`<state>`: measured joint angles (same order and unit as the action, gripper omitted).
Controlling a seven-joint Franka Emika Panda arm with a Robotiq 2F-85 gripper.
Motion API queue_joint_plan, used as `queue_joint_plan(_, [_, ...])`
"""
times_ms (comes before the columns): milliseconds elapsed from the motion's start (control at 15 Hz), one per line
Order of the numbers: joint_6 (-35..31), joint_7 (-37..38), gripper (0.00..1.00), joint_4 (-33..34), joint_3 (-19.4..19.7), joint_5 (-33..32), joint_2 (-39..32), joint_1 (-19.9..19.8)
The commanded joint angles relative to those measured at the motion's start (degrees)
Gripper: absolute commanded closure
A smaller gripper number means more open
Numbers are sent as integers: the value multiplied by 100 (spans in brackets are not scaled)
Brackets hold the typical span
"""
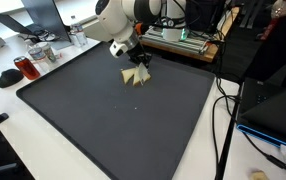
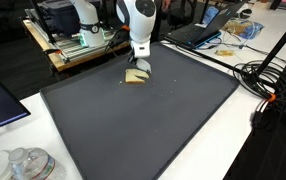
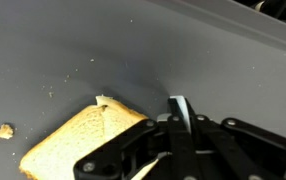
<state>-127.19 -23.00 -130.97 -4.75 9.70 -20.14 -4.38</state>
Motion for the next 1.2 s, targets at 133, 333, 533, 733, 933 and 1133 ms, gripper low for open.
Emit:
queue_joint_plan(133, [83, 163, 99, -36, 59, -117, 408, 52])
queue_joint_plan(333, [235, 325, 99, -17, 111, -258, 648, 98])
queue_joint_plan(533, [203, 909, 99, -67, 183, -597, 907, 254])
queue_joint_plan(733, [462, 1537, 99, -82, 160, -1036, 1181, 471])
queue_joint_plan(933, [678, 2078, 99, -43, 88, -1368, 1414, 714])
queue_joint_plan(1133, [700, 2638, 99, -38, 36, -1552, 1597, 904])
